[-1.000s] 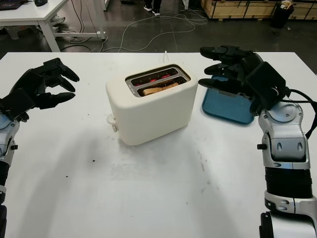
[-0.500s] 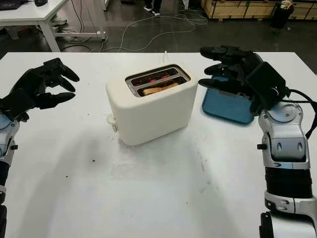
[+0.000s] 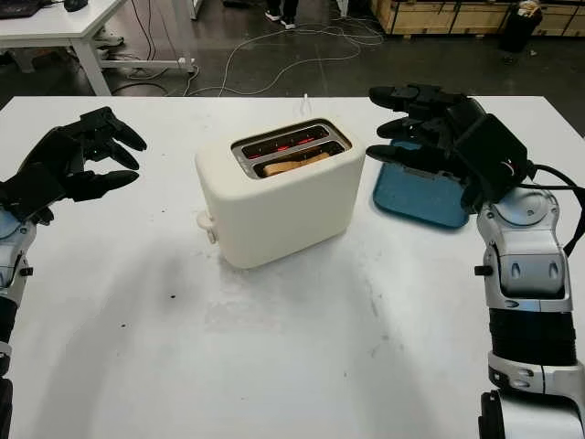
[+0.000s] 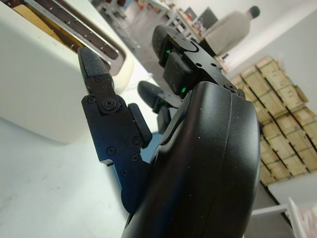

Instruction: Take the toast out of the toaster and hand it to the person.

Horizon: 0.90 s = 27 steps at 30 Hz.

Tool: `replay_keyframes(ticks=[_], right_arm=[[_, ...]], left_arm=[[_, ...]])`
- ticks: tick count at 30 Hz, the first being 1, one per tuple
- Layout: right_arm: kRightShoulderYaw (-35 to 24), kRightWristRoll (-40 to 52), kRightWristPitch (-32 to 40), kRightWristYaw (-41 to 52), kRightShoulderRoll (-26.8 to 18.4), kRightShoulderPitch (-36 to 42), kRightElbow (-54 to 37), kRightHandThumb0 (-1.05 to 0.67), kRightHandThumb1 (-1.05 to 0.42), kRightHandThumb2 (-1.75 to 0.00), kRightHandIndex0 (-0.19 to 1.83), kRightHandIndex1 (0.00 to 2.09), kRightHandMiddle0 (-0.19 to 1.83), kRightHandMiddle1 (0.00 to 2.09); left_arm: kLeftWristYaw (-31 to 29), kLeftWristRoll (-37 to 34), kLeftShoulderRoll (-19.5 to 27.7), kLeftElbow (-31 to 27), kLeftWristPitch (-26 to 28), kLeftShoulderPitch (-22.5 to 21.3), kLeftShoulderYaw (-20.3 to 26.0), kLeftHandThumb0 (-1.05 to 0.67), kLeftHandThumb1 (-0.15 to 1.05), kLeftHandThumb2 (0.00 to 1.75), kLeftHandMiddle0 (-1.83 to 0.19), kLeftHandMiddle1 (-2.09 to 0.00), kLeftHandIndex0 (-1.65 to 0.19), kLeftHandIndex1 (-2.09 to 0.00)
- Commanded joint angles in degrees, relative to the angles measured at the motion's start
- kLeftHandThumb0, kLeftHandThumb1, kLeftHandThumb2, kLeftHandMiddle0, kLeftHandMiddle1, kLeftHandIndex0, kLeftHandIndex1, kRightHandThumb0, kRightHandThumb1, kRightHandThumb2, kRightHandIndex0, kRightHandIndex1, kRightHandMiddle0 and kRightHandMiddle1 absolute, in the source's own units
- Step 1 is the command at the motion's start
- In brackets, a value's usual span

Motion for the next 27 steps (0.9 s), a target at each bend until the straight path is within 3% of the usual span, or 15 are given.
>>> replay_keyframes(ticks=[1, 27], right_arm=[[0.1, 0.2, -0.1, 0.4, -0.3, -0.5, 0.1, -0.34, -0.77, 0.00, 0.26, 0.98, 0.64, 0.05], [-0.1, 0.2, -0.4, 0.2, 0.0, -0.4, 0.1, -0.35, -0.76, 0.00, 0.28, 0.98, 0.66, 0.07]], left_arm=[[0.6, -0.3, -0.5, -0.5, 0.3, -0.4, 0.4, -1.05, 0.92, 0.08, -0.31, -1.47, -0.30, -1.37], [-0.1, -1.2, -0.9, -0.6, 0.6, -0.3, 0.9, -1.05, 0.92, 0.06, -0.32, -1.46, -0.31, -1.35]])
